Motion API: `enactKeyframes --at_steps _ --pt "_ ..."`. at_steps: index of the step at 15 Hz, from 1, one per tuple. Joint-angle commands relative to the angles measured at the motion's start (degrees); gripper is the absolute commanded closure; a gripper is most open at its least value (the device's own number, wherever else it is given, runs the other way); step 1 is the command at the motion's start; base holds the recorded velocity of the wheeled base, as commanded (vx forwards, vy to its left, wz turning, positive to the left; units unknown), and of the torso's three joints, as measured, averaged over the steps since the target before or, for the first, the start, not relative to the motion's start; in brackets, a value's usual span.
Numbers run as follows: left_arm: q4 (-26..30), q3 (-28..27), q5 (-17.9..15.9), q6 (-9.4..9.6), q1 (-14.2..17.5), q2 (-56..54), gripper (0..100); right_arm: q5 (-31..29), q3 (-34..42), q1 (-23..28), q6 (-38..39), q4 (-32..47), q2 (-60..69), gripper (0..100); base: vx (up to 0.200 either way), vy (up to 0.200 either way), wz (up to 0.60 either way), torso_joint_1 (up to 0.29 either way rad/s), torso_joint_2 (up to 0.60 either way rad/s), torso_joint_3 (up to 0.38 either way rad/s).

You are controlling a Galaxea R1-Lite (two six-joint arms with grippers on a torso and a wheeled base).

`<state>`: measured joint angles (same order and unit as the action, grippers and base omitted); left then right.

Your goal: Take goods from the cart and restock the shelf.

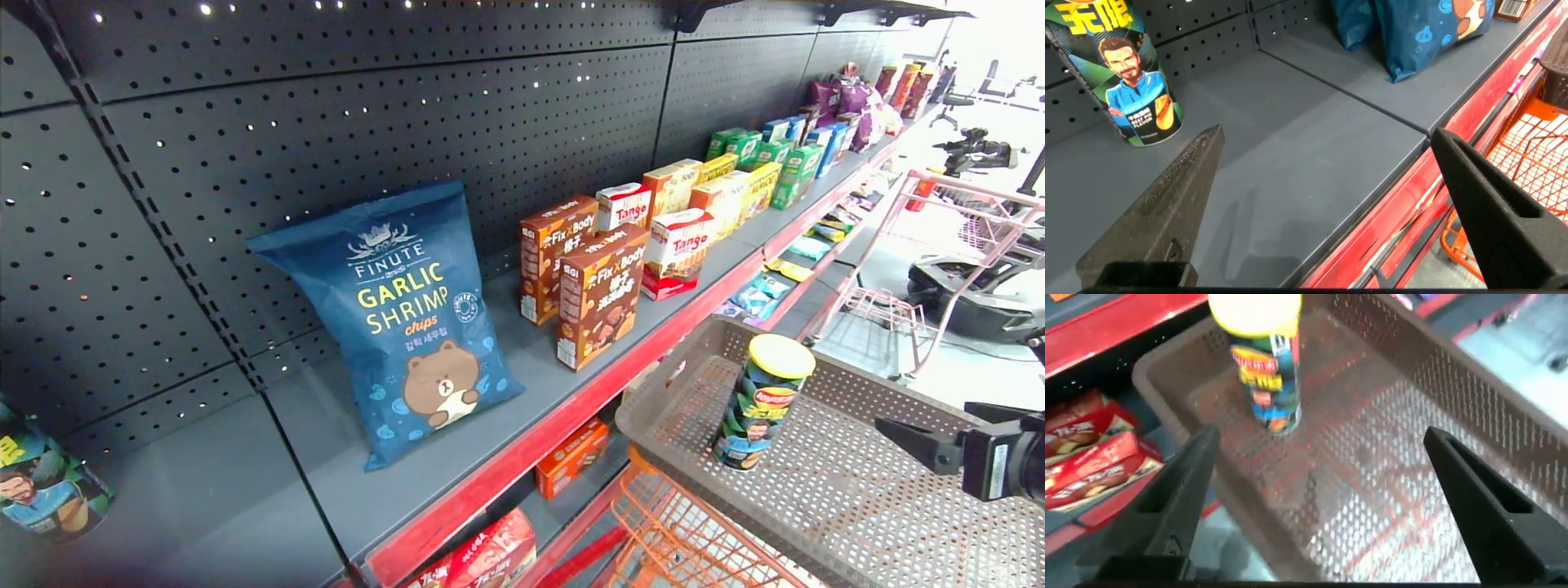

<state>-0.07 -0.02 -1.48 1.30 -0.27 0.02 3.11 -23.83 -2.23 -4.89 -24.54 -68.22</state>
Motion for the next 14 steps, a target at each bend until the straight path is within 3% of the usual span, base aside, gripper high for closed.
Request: enactKeyframes --at_steps 1,6,14 --pt "-0.01 0.02 -0.02 0.01 0.00 -0.02 0 -0.12 -0.07 -2.34 -0.39 -2.53 -6.75 0 0.000 0.000 0.00 0.000 0.00 0.000" --pt "-0.01 0.02 -0.02 0.01 0.00 -0.02 0 -0.21 -0.60 -8.05 -0.30 -11.23 -14.49 0 0.000 0.000 0.00 0.000 0.00 0.000" --pt "-0.01 0.02 -0.02 0.01 0.00 -0.02 0 -0.74 -0.86 -9.81 -2.05 -22.39 -24.77 0 0.000 0.000 0.00 0.000 0.00 0.000"
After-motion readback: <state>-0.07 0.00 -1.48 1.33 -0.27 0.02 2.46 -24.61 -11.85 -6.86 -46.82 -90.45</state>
